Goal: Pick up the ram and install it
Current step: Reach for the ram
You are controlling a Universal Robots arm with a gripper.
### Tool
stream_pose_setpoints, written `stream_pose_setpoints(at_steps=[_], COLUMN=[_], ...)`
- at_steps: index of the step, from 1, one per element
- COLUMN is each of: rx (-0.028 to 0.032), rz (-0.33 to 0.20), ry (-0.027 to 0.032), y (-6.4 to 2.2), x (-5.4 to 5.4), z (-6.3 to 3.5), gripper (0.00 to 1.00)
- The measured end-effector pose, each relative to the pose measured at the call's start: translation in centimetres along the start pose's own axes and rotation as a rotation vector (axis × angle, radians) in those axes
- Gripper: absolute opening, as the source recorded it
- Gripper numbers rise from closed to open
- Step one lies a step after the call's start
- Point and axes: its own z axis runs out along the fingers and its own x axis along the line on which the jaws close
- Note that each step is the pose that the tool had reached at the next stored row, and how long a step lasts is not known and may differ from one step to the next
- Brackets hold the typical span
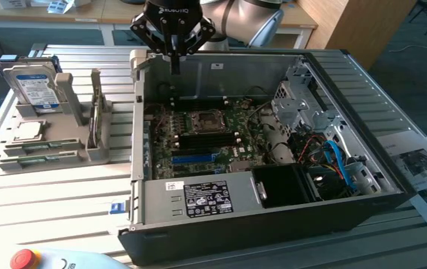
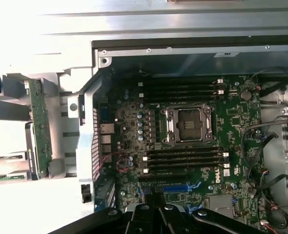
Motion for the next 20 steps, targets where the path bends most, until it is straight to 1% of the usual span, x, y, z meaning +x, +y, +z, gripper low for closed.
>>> stream_pose_setpoints(at_steps=[13,20], rx=[-0.0001,-0.0001], rz=[0.000,0.000], ry=[0.0000,0.0000], y=[-0.19,-0.31], x=[2.5,4.1], z=[-0.07,-0.11], gripper=[0.11,0.11])
